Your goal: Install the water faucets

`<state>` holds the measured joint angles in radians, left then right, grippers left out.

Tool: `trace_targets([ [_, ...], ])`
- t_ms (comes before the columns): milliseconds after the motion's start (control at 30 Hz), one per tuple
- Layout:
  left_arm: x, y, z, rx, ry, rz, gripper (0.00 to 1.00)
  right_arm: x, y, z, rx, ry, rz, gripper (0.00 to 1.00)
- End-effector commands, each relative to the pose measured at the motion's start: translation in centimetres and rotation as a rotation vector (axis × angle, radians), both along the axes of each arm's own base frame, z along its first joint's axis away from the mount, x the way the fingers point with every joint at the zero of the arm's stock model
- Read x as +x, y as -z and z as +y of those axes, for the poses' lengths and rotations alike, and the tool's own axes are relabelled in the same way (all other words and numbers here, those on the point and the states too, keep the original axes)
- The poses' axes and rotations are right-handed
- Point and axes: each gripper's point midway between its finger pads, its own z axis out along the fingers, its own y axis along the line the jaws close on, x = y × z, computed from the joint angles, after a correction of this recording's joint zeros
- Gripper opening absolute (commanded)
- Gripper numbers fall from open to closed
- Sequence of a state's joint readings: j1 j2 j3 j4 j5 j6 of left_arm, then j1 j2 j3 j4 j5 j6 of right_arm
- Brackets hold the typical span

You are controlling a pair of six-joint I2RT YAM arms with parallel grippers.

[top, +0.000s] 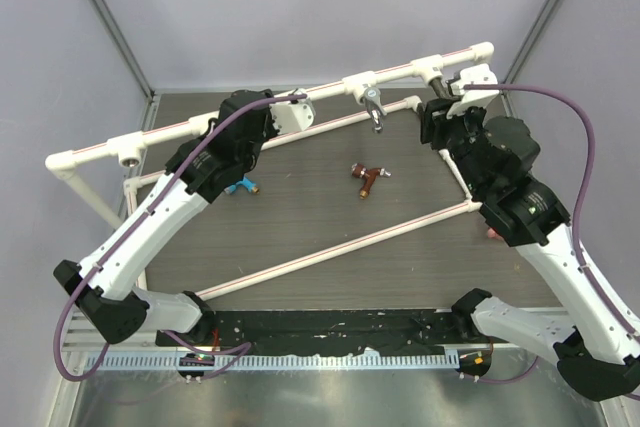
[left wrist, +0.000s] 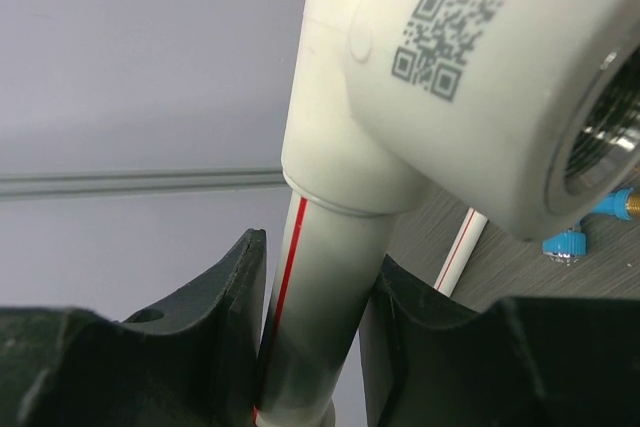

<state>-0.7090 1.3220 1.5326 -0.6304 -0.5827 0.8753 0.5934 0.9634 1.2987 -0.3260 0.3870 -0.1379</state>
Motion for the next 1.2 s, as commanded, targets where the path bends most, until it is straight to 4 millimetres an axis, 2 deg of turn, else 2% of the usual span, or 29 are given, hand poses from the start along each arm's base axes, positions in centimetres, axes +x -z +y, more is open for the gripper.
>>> trace_targets([
  [0,-0.2,0.7,-2.1,-0.153,0.016,0.012,0.0,-2.0,-4.3,0.7,-0.037,-0.119,-0.12,0.53],
  [33,-0.3,0.6,-2.0,-0.155,0.016,0.01,0.0,-2.3,-4.0,0.8,-0.065,-0.14,-0.109,0.58],
  [200,-0.2,0.8,-2.2,-0.152,0.019,0.014,0.0,-3.1,-3.3,0.1,-0.263,-0.171,-0.061,0.67],
  [367,-0.3,0.7,-2.2,-0.155,0.02,0.013,0.0,-2.1,-0.9,-0.3,-0.446,-0.162,0.04,0.83],
  [533,-0.3,0.5,-2.1,-0.158,0.021,0.008,0.0,-1.2,1.5,-0.5,-0.559,-0.146,0.083,0.93],
  [667,-0.3,0.7,-2.1,-0.154,0.019,0.011,0.0,-0.8,2.8,-0.3,-0.654,-0.14,0.089,0.95],
  [733,-0.3,0.7,-2.0,-0.153,0.016,0.012,0.0,-0.4,2.6,-1.1,-0.681,-0.079,0.074,0.96],
  [767,-0.3,0.6,-2.0,-0.154,0.016,0.011,0.0,-0.1,3.5,-1.3,-0.728,-0.067,0.082,0.96],
  [833,-0.3,0.6,-2.0,-0.153,0.015,0.01,0.0,0.4,3.3,-2.0,-0.741,-0.006,0.058,0.96],
  [867,-0.3,0.6,-2.0,-0.153,0.015,0.01,0.0,0.7,4.2,-2.1,-0.766,0.006,0.067,0.96],
  [933,-0.3,0.6,-2.0,-0.154,0.013,0.009,0.0,1.3,3.5,-2.4,-0.781,0.058,0.015,0.97],
  [967,-0.3,0.6,-2.0,-0.153,0.015,0.01,0.0,1.5,4.3,-3.0,-0.803,0.093,0.019,0.97],
  [1000,-0.4,0.5,-2.0,-0.155,0.014,0.009,0.0,1.8,3.1,-3.2,-0.798,0.133,-0.037,0.97],
  [1067,-0.3,0.5,-1.9,-0.155,0.013,0.007,0.0,2.1,3.4,-3.5,-0.807,0.173,-0.06,0.97],
  [1100,-0.4,0.5,-1.9,-0.155,0.015,0.008,0.0,2.3,2.6,-3.5,-0.785,0.196,-0.096,0.96],
  [1167,-0.3,0.6,-1.9,-0.153,0.013,0.01,0.0,2.7,2.8,-3.5,-0.802,0.217,-0.101,0.95],
])
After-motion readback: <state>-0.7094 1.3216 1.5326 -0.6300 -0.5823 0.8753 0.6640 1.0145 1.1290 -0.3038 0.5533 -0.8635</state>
